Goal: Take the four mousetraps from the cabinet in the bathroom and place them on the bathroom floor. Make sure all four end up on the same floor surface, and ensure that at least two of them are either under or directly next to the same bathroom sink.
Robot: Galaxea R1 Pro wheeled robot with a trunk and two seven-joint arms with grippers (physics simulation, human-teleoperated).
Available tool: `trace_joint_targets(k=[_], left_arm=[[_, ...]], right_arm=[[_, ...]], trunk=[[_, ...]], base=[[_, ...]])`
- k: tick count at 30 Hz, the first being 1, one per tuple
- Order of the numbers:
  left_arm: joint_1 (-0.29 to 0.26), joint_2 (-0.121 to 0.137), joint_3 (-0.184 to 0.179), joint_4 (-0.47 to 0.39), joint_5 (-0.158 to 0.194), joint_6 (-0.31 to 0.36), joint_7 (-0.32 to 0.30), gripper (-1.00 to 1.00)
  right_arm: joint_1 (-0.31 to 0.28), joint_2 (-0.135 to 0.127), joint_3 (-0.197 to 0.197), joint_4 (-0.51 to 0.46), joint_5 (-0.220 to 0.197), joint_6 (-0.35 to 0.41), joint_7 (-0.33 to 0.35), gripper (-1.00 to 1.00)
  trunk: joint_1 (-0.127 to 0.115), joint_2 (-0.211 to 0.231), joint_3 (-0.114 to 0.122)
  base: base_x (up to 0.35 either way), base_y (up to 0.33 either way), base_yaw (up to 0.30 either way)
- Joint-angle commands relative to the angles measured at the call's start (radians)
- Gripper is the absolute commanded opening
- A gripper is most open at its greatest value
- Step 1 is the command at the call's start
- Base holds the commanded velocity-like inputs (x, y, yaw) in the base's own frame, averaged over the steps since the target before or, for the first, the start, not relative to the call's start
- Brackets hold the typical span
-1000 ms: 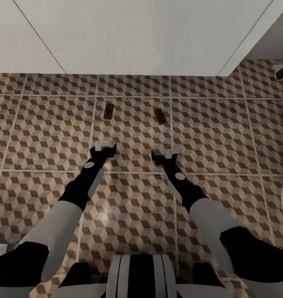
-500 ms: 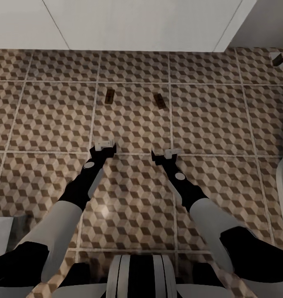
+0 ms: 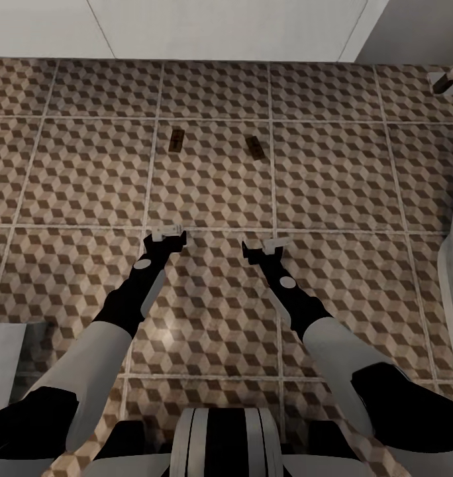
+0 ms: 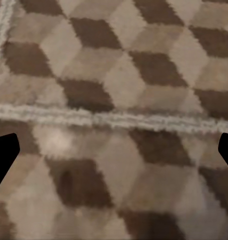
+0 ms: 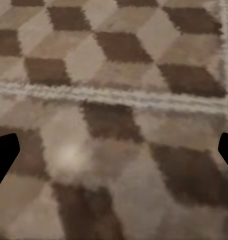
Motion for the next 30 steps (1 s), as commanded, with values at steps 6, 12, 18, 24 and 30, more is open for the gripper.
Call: trace_joint_targets(k=[6, 12, 18, 24, 30], left_arm=[[0.000, 0.001, -0.004, -0.002, 0.010, 0.004, 0.008, 1.00], [0.000, 0.001, -0.004, -0.003, 0.010, 0.004, 0.008, 1.00], [0.000, 0.001, -0.004, -0.004, 0.010, 0.004, 0.008, 1.00], [0.000, 0.002, -0.004, -0.008, 0.010, 0.004, 0.011, 1.00], [0.000, 0.002, -0.004, -0.029, 0.010, 0.007, 0.013, 1.00]], right_arm=[[0.000, 0.001, 0.008, 0.001, -0.009, -0.008, -0.005, 1.00], [0.000, 0.001, 0.008, 0.001, -0.009, -0.009, -0.005, 1.00], [0.000, 0.001, 0.008, 0.000, -0.009, -0.009, -0.005, 1.00], [0.000, 0.001, 0.008, -0.001, -0.009, -0.009, -0.005, 1.00], [0.000, 0.001, 0.008, -0.003, -0.009, -0.009, -0.007, 1.00]], trunk=[[0.000, 0.000, 0.000], [0.000, 0.000, 0.000], [0.000, 0.000, 0.000], [0.000, 0.000, 0.000], [0.000, 0.000, 0.000]], base=[[-0.024, 0.000, 0.000], [-0.006, 0.000, 0.000], [-0.001, 0.000, 0.000], [0.000, 0.000, 0.000], [0.000, 0.000, 0.000]])
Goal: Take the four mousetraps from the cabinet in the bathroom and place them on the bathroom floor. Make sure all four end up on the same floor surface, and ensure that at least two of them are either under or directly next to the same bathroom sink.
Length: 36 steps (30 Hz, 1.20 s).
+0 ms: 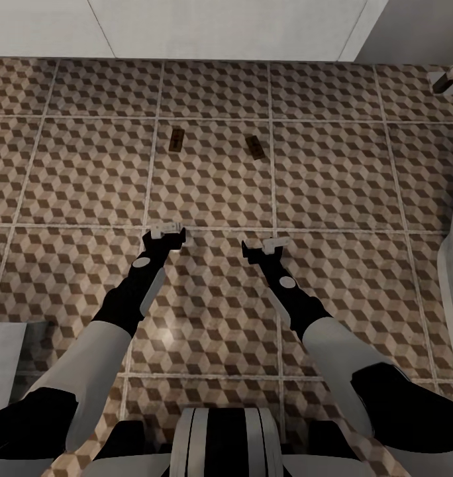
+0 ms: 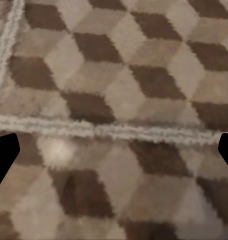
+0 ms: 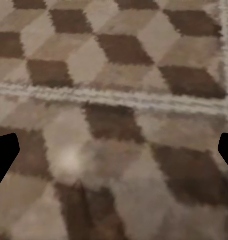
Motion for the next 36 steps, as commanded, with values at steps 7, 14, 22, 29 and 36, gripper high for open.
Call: trace_joint_targets(k=[7, 14, 22, 29, 36], left_arm=[[0.000, 0.000, -0.004, -0.012, 0.011, 0.007, 0.008, 1.00], [0.000, -0.001, -0.004, -0.016, 0.010, 0.010, 0.009, 1.00], [0.000, -0.001, -0.005, -0.060, 0.011, 0.012, 0.010, 1.00], [0.000, -0.001, -0.005, -0.069, 0.012, 0.019, 0.010, 1.00], [0.000, 0.000, -0.005, -0.070, 0.012, 0.035, 0.010, 1.00]], right_arm=[[-0.001, -0.001, 0.008, 0.000, -0.010, -0.004, -0.006, 1.00], [-0.001, -0.002, 0.008, -0.003, -0.010, -0.004, -0.006, 1.00], [-0.001, -0.002, 0.008, -0.003, -0.010, -0.004, -0.006, 1.00], [-0.001, -0.001, 0.008, -0.004, -0.010, -0.004, -0.006, 1.00], [0.000, -0.001, 0.008, -0.003, -0.010, -0.004, -0.006, 1.00]], trunk=[[0.000, 0.000, 0.000], [0.000, 0.000, 0.000], [0.000, 0.000, 0.000], [0.000, 0.000, 0.000], [-0.003, 0.001, 0.027]], base=[[0.000, 0.000, 0.000], [0.000, 0.000, 0.000], [0.000, 0.000, 0.000], [0.000, 0.000, 0.000], [0.000, 0.000, 0.000]])
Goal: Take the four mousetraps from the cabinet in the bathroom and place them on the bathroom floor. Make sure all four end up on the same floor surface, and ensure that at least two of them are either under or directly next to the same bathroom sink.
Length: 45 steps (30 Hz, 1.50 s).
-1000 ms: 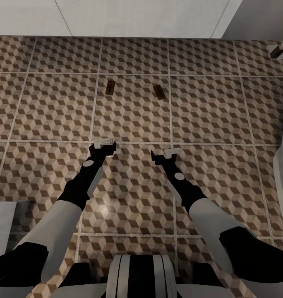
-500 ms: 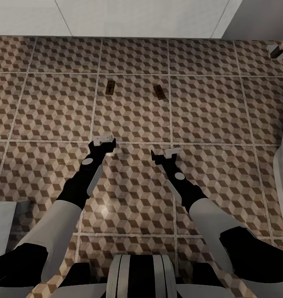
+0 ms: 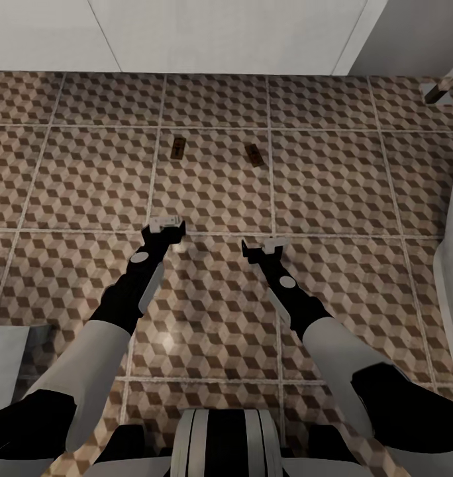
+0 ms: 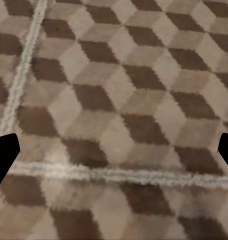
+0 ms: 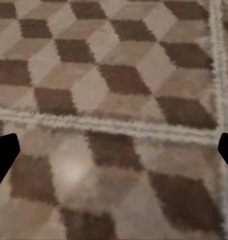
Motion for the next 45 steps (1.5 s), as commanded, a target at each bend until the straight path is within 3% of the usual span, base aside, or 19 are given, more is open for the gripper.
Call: trace_joint_targets(k=[1, 45], left_arm=[[0.000, 0.001, -0.003, -0.002, 0.011, 0.005, 0.008, 1.00], [0.015, 0.001, -0.004, 0.004, 0.011, 0.010, 0.008, 1.00]], right_arm=[[-0.001, -0.001, 0.008, 0.001, -0.010, -0.004, -0.006, 1.00], [0.004, -0.006, 0.007, 0.000, -0.009, -0.003, -0.006, 1.00]], trunk=[[0.000, 0.000, 0.004], [-0.020, 0.010, 0.174]], base=[[0.000, 0.000, 0.000], [0.000, 0.000, 0.000]])
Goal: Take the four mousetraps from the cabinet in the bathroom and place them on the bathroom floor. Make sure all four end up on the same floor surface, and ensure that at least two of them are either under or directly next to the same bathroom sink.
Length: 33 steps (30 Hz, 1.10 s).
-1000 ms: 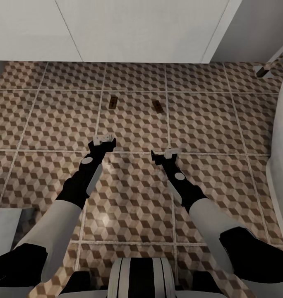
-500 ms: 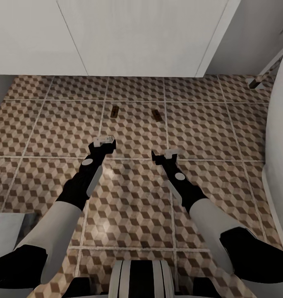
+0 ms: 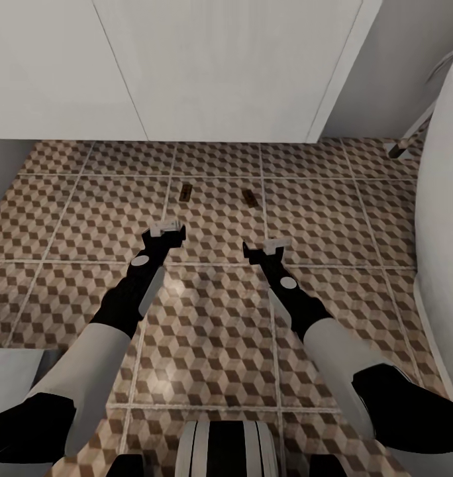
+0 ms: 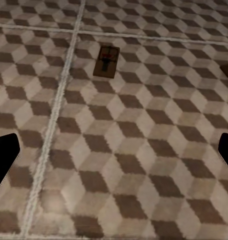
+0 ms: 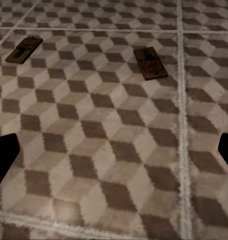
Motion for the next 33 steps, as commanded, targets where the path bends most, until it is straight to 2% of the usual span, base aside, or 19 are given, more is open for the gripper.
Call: trace_joint_targets(k=[1, 9, 26, 33], left_arm=[[0.000, 0.001, -0.003, -0.001, 0.011, 0.004, 0.008, 1.00], [0.001, 0.001, -0.003, 0.007, 0.011, 0.004, 0.008, 1.00], [0.025, 0.001, -0.003, -0.003, 0.011, 0.003, 0.008, 1.00], [0.030, 0.001, -0.003, -0.003, 0.011, 0.002, 0.008, 1.00]], right_arm=[[-0.001, -0.001, 0.008, 0.001, -0.010, -0.004, -0.006, 1.00], [0.000, -0.002, 0.008, 0.001, -0.009, -0.004, -0.006, 1.00], [0.000, -0.003, 0.008, 0.001, -0.008, -0.004, -0.006, 1.00], [0.000, -0.003, 0.008, 0.001, -0.007, -0.004, -0.006, 1.00]], trunk=[[-0.001, 0.000, 0.003], [-0.004, 0.002, 0.034], [-0.004, 0.002, 0.034], [-0.004, 0.002, 0.034]], base=[[0.000, 0.000, 0.000], [0.000, 0.000, 0.000], [-0.002, 0.000, 0.000], [-0.182, 0.000, 0.000]])
